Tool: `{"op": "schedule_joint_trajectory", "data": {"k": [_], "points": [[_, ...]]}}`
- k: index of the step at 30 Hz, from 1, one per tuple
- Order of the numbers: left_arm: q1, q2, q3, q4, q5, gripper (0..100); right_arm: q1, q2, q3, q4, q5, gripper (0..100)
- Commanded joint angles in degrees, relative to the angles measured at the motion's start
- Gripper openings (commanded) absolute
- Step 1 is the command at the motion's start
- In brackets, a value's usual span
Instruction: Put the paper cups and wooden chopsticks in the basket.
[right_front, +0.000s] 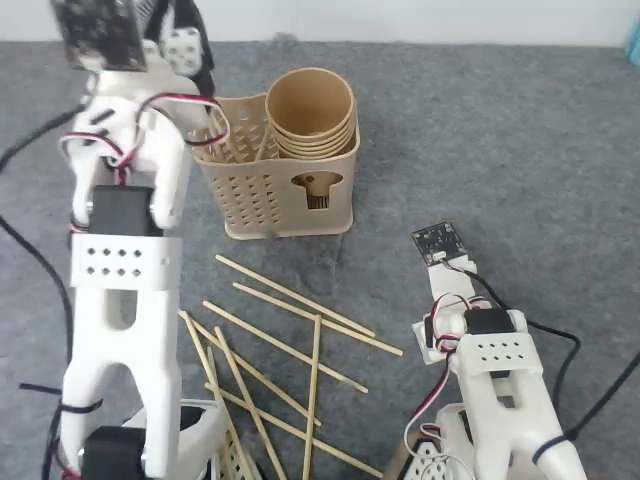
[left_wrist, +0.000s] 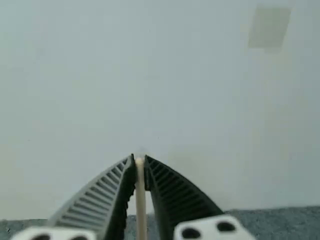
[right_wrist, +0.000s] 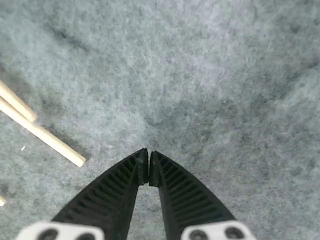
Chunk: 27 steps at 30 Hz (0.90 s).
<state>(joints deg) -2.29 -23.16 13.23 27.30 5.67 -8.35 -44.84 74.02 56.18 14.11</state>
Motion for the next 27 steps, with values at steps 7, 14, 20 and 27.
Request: {"op": "schedule_joint_trajectory", "data": {"k": [7, 14, 20, 27], "points": [[-1.93, -8.00, -2.51, 1.05, 0.70, 30, 0.13, 0.13, -0.26, -0.92, 0.97, 2.0], [-14.51, -23.12, -6.37, 19.25, 0.62, 28, 0.13, 0.13, -0.26, -0.92, 0.97, 2.0], [-33.67, -28.31, 1.63, 37.98, 1.85, 28, 0.13, 0.13, -0.26, -0.92, 0.44, 2.0], [-44.04, -28.40, 34.33, 30.51, 6.77, 28, -1.45, -0.40, -1.58, -1.71, -7.56, 2.0]]}}
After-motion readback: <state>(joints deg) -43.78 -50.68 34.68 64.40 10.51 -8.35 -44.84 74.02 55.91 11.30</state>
